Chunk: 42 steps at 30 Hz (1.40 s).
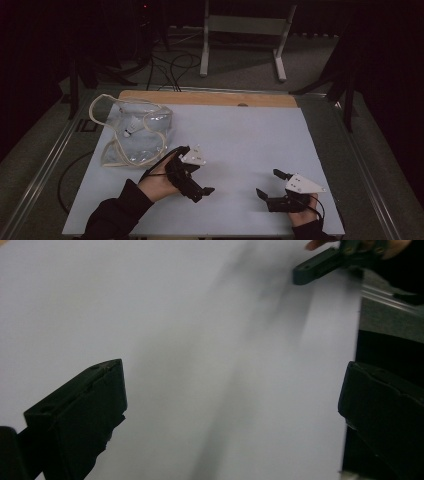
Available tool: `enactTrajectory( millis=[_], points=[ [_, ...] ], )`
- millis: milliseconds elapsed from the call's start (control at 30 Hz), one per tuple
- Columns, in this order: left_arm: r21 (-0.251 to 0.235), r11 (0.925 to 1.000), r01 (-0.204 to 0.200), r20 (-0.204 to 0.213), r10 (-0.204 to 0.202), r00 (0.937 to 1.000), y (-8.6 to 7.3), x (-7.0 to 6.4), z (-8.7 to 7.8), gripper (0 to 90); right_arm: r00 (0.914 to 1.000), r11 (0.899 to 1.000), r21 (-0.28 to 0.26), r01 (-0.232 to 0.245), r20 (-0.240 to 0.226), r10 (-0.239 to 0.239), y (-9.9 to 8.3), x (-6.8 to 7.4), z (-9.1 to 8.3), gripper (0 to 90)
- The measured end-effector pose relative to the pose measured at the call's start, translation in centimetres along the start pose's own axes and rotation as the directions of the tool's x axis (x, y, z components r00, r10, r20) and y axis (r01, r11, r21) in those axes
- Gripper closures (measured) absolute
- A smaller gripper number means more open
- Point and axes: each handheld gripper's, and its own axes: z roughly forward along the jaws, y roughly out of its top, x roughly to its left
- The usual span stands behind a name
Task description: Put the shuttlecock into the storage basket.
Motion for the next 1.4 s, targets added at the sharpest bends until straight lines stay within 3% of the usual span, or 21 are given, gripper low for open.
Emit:
enactTrajectory(
  millis=[233, 333, 433, 700, 867, 1400],
  points=[
    [-0.006, 0.9998, 0.020, 0.006, -0.020, 0.9998, -1.3, 0.2, 0.6, 0.3, 1.0000, 1.000, 0.004, -0.006, -0.003, 0.006, 0.0, 0.0, 0.0, 8.9],
    [-0.044, 0.9985, 0.031, 0.002, -0.031, 0.9995, -2.1, 0.2, 0.9, 0.3, 1.0000, 1.000, 0.003, -0.004, -0.003, 0.004, 0.0, 0.0, 0.0, 8.9],
    [-0.050, 0.9979, 0.040, -0.006, -0.041, 0.9992, -2.7, 0.3, 1.0, 0.2, 1.0000, 1.000, 0.005, -0.004, -0.002, 0.004, 0.0, 0.0, 0.0, 8.9],
    [-0.054, 0.9980, 0.034, -0.022, -0.035, 0.9992, -3.9, 0.2, 1.3, 0.2, 1.0000, 1.000, 0.004, -0.002, -0.001, 0.002, 0.0, 0.0, 0.0, 8.9],
    [-0.049, 0.9981, 0.038, -0.014, -0.039, 0.9992, -5.3, 0.3, 1.1, 0.2, 1.0000, 1.000, 0.002, 0.000, -0.001, 0.000, 0.0, 0.0, -0.1, 8.9],
    [-0.033, 0.9969, 0.071, -0.066, -0.073, 0.9951, -10.1, 0.8, -1.1, 0.3, 1.0000, 1.000, 0.005, 0.003, -0.002, -0.003, 0.1, 0.1, 0.0, 8.9]
  ],
)
